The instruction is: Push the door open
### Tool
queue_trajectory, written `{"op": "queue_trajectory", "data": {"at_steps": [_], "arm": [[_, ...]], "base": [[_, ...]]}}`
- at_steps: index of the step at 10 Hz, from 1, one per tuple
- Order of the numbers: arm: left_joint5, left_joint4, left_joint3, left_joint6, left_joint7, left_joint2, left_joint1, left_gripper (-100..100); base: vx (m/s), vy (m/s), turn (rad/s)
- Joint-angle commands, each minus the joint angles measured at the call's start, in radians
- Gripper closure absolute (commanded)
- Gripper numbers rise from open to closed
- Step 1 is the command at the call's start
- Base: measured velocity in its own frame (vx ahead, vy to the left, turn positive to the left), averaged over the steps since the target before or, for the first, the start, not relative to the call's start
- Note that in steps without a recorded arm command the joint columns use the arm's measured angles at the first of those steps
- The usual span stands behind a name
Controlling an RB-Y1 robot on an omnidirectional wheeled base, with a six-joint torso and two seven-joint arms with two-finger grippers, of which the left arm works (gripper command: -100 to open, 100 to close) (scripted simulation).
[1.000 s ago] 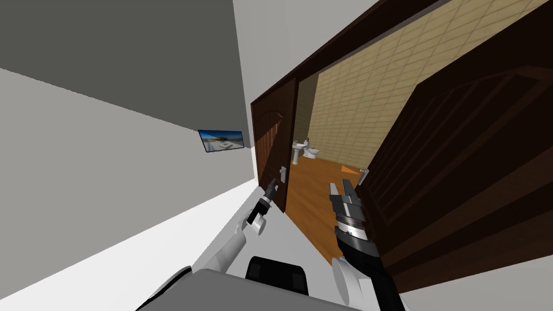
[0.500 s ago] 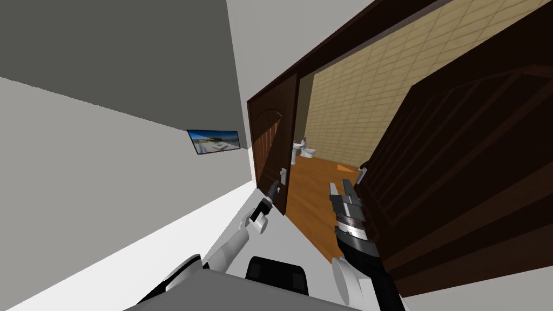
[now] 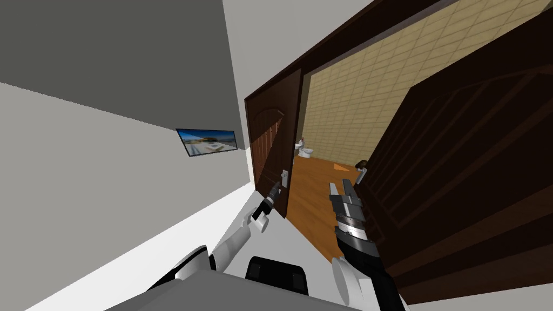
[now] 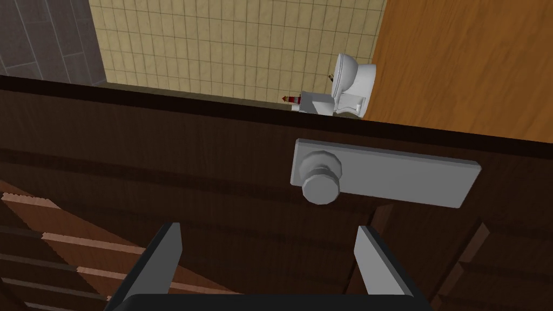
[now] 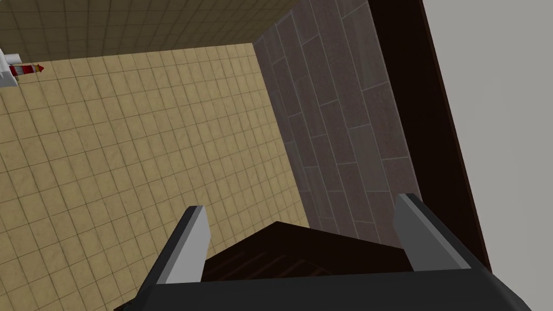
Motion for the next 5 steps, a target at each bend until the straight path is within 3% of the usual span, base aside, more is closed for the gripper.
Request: {"op": "queue_trajectory", "data": {"at_steps": [1, 5], "arm": [[0.013, 0.038, -0.016, 0.007, -0.002, 0.001, -0.024, -100], [0.031, 0.096, -0.039, 0.014, -0.005, 0.000, -0.060, -100]], "base": [[0.090, 0.111, -0.117], [0.066, 0.096, -0.076]]}}
